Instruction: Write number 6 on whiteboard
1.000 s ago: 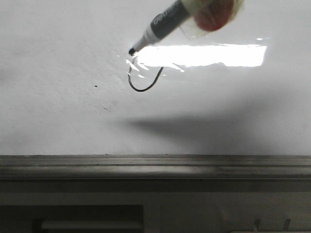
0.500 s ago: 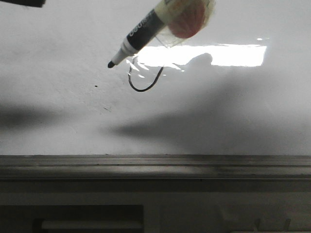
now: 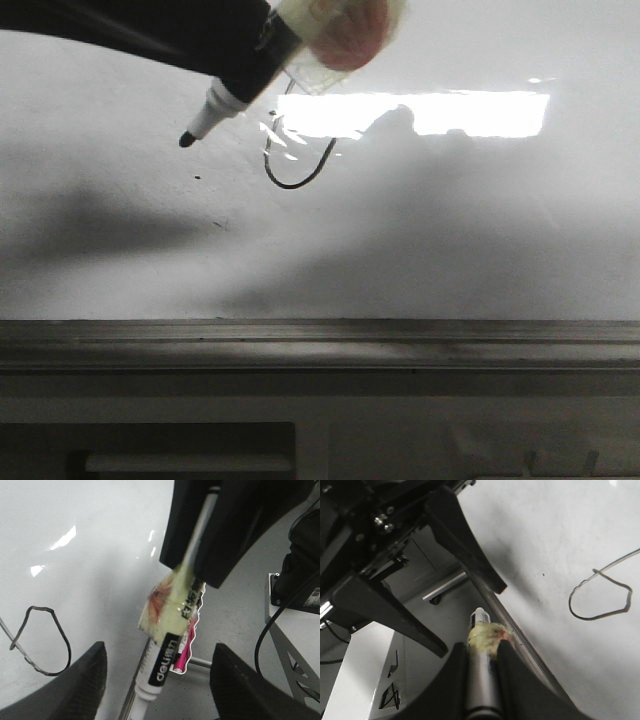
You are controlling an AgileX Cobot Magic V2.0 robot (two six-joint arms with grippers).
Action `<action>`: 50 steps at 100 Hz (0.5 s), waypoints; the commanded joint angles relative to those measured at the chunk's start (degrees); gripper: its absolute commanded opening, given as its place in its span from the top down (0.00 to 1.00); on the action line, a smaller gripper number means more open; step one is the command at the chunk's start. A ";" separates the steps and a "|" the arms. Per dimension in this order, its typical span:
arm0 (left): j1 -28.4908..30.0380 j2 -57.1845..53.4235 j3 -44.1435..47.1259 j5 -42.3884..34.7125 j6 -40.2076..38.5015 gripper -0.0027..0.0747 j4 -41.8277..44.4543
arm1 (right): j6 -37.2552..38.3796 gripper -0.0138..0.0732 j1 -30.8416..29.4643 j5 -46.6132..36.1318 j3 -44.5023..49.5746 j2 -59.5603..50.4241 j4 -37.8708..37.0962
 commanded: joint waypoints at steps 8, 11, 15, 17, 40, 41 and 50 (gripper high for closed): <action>-0.88 0.65 -2.98 -1.07 0.03 0.44 -2.73 | -1.27 0.89 0.69 -2.13 -2.04 -0.55 2.32; -0.88 0.65 -3.22 -1.07 0.03 0.44 -2.73 | -1.27 0.89 0.69 -2.37 -2.04 -0.55 2.32; -0.88 0.65 -3.46 -1.07 0.03 0.44 -2.73 | -1.27 0.89 0.69 -2.50 -2.04 -0.55 2.32; -0.88 0.65 -3.59 -1.07 0.03 0.44 -2.73 | -1.27 0.89 0.69 -2.50 -2.04 -0.55 2.32; -0.88 0.65 -3.59 -0.76 0.03 0.54 -1.32 | -1.27 0.89 0.72 -2.63 -2.04 -0.55 2.59; -0.88 0.69 -3.59 -0.76 0.03 0.54 -1.32 | -1.27 0.89 0.72 -2.63 -2.04 -0.55 2.59; -0.88 0.96 -3.59 -0.65 0.03 0.55 -1.20 | -1.27 0.89 0.72 -2.63 -2.04 -0.55 2.85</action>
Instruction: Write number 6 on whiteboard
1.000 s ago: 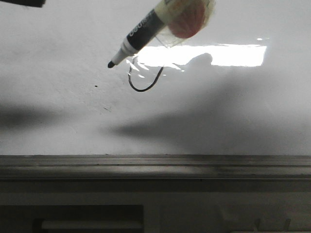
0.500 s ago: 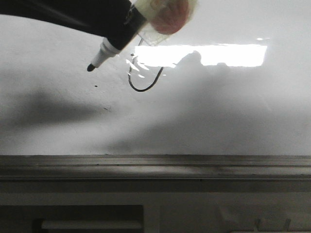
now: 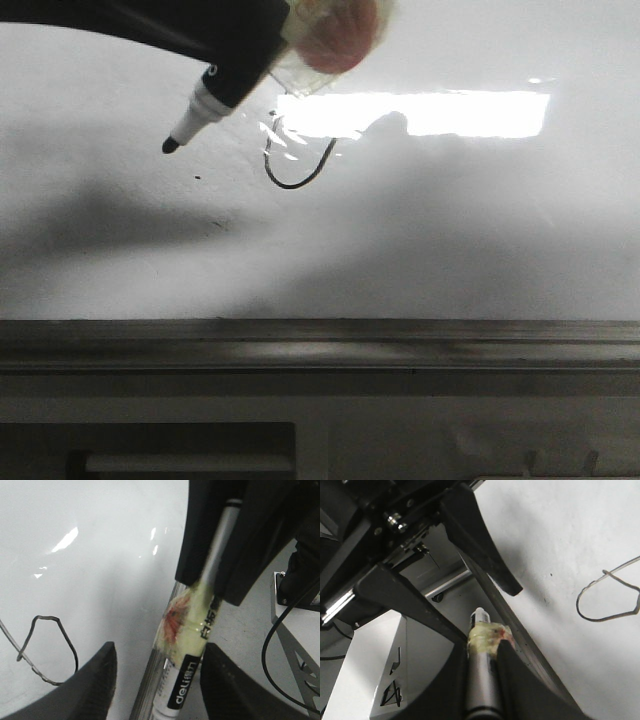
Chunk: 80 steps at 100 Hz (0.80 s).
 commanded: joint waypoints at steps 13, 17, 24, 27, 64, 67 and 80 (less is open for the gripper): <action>-0.38 0.29 -1.98 0.70 -0.20 0.55 -1.84 | -0.75 0.89 0.08 -2.76 -2.04 -0.68 3.32; -0.38 0.56 -1.98 1.00 -0.20 0.55 -1.84 | -0.75 0.89 0.08 -2.76 -2.04 -0.68 3.44; -0.38 0.74 -1.98 1.21 -0.20 0.55 -1.68 | -0.75 0.89 0.08 -2.76 -2.04 -0.68 3.57; -0.38 0.84 -1.98 1.21 -0.20 0.55 -1.67 | -0.75 0.89 0.08 -2.76 -2.04 -0.68 3.57; -0.38 0.84 -1.98 1.09 -0.20 0.73 -0.96 | -0.75 0.89 0.08 -2.65 -2.04 -0.68 3.57; -0.38 0.84 -1.98 1.09 -0.20 0.78 -0.96 | -0.75 0.89 0.08 -2.65 -2.04 -0.68 3.57; -0.38 0.84 -1.98 1.09 -0.20 0.93 -0.96 | -0.75 0.89 0.08 -2.65 -2.04 -0.68 3.66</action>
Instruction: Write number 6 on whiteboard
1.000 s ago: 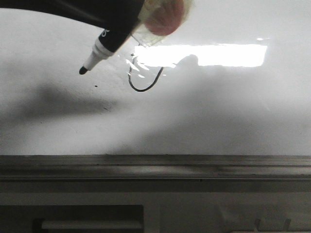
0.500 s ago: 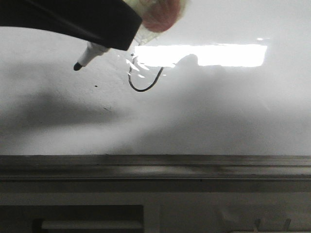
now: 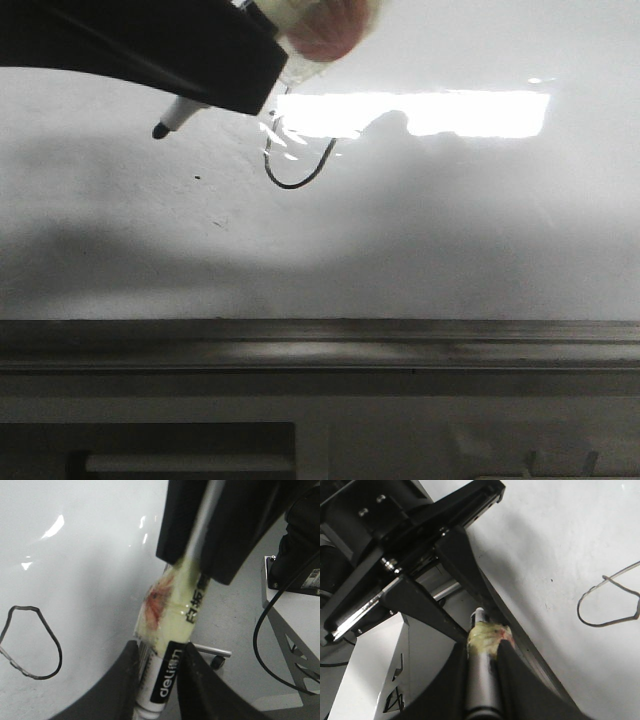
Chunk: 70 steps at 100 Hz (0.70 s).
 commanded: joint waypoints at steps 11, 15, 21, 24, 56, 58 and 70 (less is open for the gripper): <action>-0.38 -0.82 -1.98 -0.64 -0.44 0.99 -2.77 | -0.62 0.86 0.08 -1.84 -2.01 -0.68 2.41; -0.38 -0.82 -1.98 -0.64 -0.44 0.99 -2.77 | -0.62 0.82 0.08 -1.85 -2.01 -0.68 2.41; -0.38 -0.82 -1.98 -0.64 -0.44 0.99 -2.77 | -0.62 0.72 0.08 -1.85 -2.01 -0.68 2.41; -0.38 -0.82 -1.98 -0.64 -0.44 0.99 -2.77 | -0.62 0.66 0.08 -2.12 -2.01 -0.68 2.41; -0.19 -4.27 0.12 -8.98 -10.75 0.99 2.98 | -0.62 0.35 -5.74 -5.53 -1.80 -3.88 0.42; -0.19 -5.04 0.71 -10.69 -11.88 0.99 2.98 | -0.62 0.35 -6.71 -5.53 -1.78 -4.17 0.20; -0.19 -9.98 5.10 -22.58 -16.45 0.99 -0.63 | -0.62 0.35 -12.54 -5.42 -0.81 -6.98 -0.08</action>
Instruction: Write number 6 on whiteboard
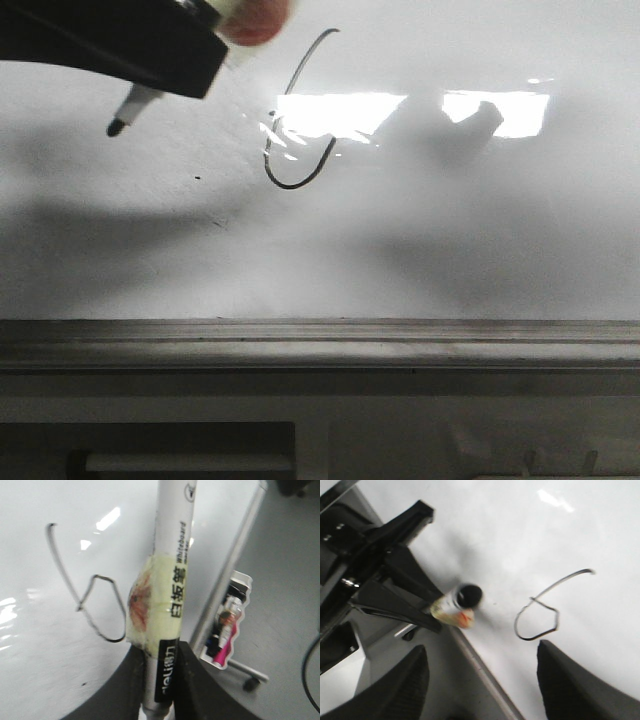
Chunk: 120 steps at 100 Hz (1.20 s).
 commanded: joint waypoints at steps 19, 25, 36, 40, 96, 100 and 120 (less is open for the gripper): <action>0.05 -7.82 8.42 -25.90 -4.07 0.99 -27.71 | 0.02 0.35 -7.27 -5.25 2.20 -6.38 1.33; 0.05 -7.06 9.30 -28.14 -4.07 0.99 -30.56 | 0.14 0.35 -7.27 -6.23 3.10 -6.79 1.54; 0.05 -4.64 8.77 -27.93 -4.07 0.99 -31.46 | 0.14 0.35 -7.27 -6.36 3.88 -6.79 2.23; 0.05 -3.72 8.32 -27.94 -4.07 0.99 -31.99 | 0.14 0.35 -7.27 -6.36 3.88 -6.79 2.56; 0.05 5.55 2.53 -23.42 -3.38 0.99 -32.76 | 0.14 0.35 -7.27 -7.44 3.88 -6.53 2.95; 0.05 5.55 2.53 -23.42 -3.38 0.99 -32.76 | 0.14 0.35 -7.27 -7.34 3.88 -6.53 2.95; 0.05 5.55 2.53 -22.18 -3.38 0.99 -31.07 | 0.14 0.35 -7.27 -7.10 3.88 -6.53 2.95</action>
